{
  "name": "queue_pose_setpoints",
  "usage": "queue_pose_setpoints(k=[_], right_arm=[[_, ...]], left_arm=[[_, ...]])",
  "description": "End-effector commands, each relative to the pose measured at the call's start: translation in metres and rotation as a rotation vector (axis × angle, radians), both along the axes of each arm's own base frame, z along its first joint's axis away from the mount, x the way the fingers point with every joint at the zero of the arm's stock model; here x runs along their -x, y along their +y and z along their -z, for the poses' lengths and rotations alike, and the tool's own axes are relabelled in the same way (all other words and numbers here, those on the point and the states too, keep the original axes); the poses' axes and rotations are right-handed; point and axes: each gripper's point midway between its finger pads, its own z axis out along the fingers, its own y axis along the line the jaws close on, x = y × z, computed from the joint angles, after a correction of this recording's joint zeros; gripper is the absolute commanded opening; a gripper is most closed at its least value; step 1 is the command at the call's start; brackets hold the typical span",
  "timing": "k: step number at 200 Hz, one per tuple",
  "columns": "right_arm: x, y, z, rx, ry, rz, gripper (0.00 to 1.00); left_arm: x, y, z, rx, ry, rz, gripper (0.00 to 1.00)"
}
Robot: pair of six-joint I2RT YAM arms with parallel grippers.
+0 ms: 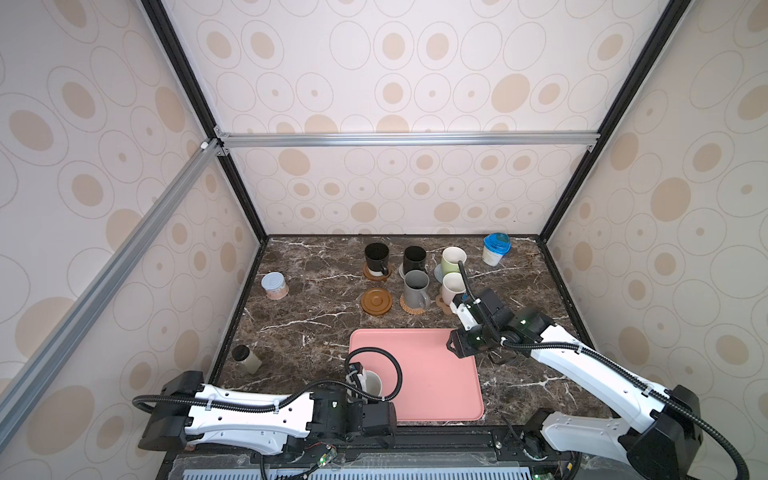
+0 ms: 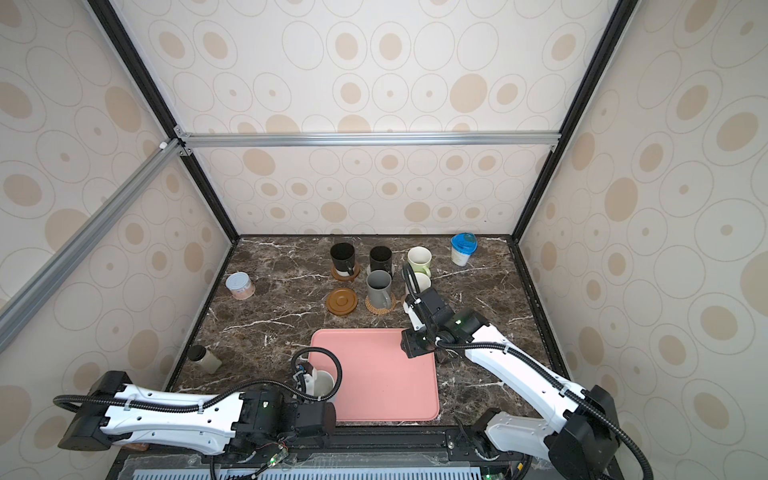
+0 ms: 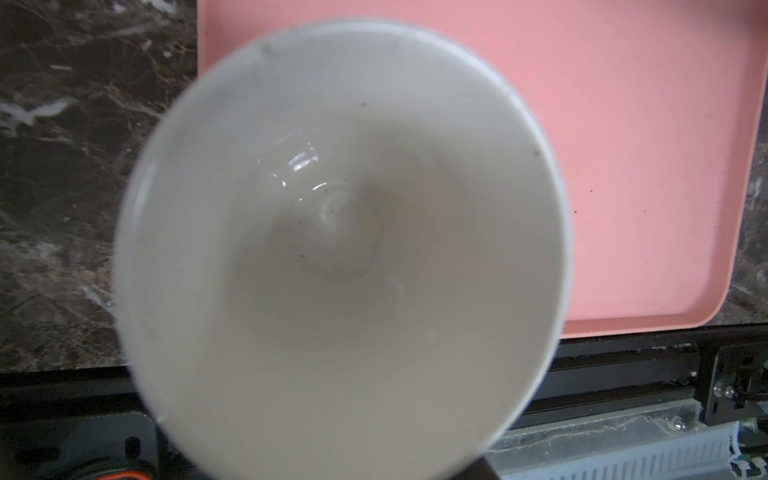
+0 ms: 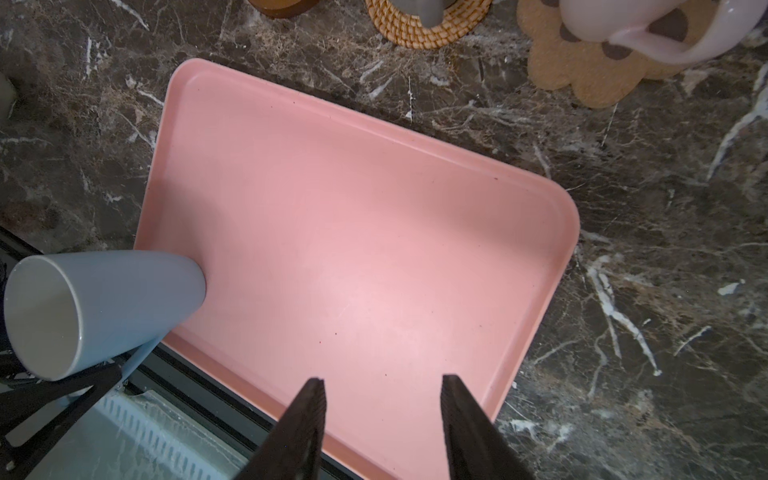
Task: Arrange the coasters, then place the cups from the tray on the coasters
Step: 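Lower the left gripper into the white mug and close on its rim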
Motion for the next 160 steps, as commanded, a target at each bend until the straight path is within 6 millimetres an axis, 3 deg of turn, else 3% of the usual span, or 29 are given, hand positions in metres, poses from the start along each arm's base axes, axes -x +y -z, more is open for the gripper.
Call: queue_pose_setpoints(k=[1, 95, 160], right_arm=[[-0.002, 0.004, -0.004, -0.006, -0.001, -0.009, 0.49], [-0.006, 0.010, -0.002, 0.004, 0.018, -0.025, 0.49], [-0.009, 0.015, -0.001, -0.006, 0.036, -0.025, 0.49]], left_arm=[[-0.007, 0.004, 0.002, -0.021, -0.024, -0.004, 0.29], [-0.016, 0.005, 0.004, -0.048, -0.058, -0.003, 0.15], [-0.024, -0.005, -0.007, -0.040, -0.108, 0.014, 0.09]])
